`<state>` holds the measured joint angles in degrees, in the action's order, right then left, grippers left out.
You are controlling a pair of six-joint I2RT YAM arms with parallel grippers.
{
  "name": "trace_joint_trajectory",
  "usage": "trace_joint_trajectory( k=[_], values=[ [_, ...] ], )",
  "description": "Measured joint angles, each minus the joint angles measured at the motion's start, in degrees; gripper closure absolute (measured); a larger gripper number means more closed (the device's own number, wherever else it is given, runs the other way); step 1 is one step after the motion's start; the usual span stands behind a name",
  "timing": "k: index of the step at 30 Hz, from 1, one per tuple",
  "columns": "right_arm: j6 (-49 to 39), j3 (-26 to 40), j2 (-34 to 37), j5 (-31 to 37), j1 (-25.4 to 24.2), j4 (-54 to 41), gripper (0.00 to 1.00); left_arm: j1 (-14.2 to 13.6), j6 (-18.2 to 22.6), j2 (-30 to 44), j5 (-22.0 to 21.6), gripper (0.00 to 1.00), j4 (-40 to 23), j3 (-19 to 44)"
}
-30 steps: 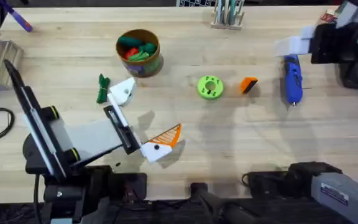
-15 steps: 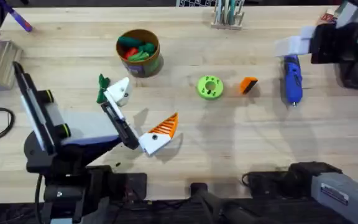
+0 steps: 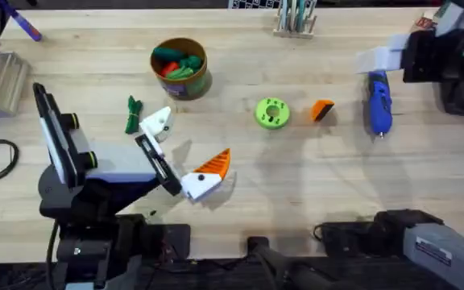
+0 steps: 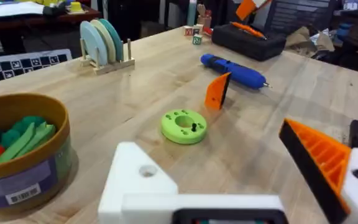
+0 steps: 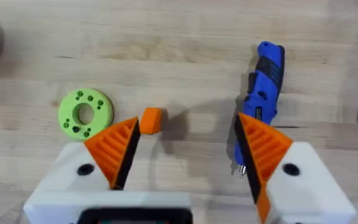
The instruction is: Pick up the gripper from the table and insert it into the empty holder that is missing its gripper. Then pick up a screw, insert it into the mounting hole, and use the screwdriver to tighten it. Finally, clean up the table by picking up the vegetable and placing it into the bucket.
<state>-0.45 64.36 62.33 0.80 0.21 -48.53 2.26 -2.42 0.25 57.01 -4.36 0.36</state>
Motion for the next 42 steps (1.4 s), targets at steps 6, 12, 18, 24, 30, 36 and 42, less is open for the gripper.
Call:
trace_joint_trajectory(
  k=[6,12,18,24,30,36,42],
  values=[
    [0.0,0.0,0.0,0.0,0.0,0.0,0.068,0.0,2.7,0.0,3.2,0.014,-0.2,0.0],
    [0.0,0.0,0.0,0.0,0.0,0.0,0.067,0.0,4.0,0.0,7.0,0.015,-1.0,0.0],
    [0.0,0.0,0.0,0.0,0.0,0.0,0.067,0.0,4.2,0.0,8.8,0.015,-1.2,0.0],
    [0.0,0.0,0.0,0.0,0.0,0.0,0.068,0.0,4.9,0.0,9.9,0.015,-2.5,0.0],
    [0.0,0.0,0.0,0.0,0.0,0.0,0.068,0.0,8.8,0.0,11.4,0.015,-2.9,0.0],
    [0.0,0.0,0.0,0.0,0.0,0.0,0.067,0.0,9.4,0.0,12.0,0.015,-3.0,0.1],
    [0.0,0.0,0.0,0.0,0.0,0.0,0.068,0.0,8.8,0.0,12.2,0.015,-3.0,0.1]
  ],
)
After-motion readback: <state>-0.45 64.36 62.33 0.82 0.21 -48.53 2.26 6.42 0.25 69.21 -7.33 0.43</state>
